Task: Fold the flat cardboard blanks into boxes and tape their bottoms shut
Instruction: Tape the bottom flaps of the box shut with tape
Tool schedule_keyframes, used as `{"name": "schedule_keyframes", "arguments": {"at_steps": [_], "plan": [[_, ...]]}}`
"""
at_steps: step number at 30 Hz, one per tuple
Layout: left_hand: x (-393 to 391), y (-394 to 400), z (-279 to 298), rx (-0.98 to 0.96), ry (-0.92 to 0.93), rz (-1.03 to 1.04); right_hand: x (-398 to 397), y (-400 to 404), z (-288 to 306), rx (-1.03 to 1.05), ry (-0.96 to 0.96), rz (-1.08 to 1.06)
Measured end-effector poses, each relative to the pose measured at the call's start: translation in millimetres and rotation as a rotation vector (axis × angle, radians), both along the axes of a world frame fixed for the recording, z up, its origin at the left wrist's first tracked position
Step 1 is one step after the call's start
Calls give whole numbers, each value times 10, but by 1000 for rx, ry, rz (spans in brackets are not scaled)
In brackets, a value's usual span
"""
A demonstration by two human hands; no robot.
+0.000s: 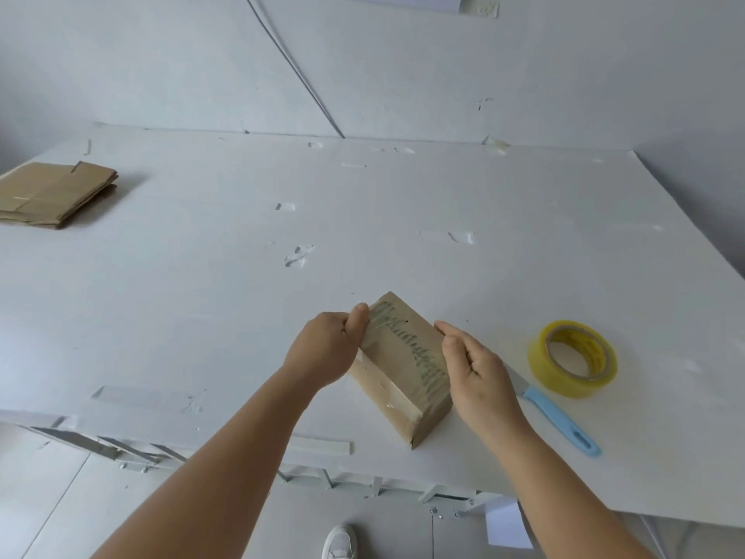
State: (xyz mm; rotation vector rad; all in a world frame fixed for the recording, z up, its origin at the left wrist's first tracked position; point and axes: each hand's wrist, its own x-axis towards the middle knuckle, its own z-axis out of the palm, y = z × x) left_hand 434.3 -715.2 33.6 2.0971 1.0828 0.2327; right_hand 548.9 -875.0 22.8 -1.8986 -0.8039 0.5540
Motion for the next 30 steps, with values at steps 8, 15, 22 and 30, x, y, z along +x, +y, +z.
{"name": "schedule_keyframes", "arguments": {"at_steps": [8, 15, 22, 30], "plan": [[44, -78, -94, -120, -165, 113, -52, -130, 29, -84, 7, 69], [-57, -95, 49, -314, 41, 37, 22, -137, 58, -114, 3, 61], [104, -112, 360, -466, -376, 8, 167, -8, 387, 4, -21, -8], [415, -69, 520, -378, -685, 11, 365, 282, 676, 157, 50, -67]]}}
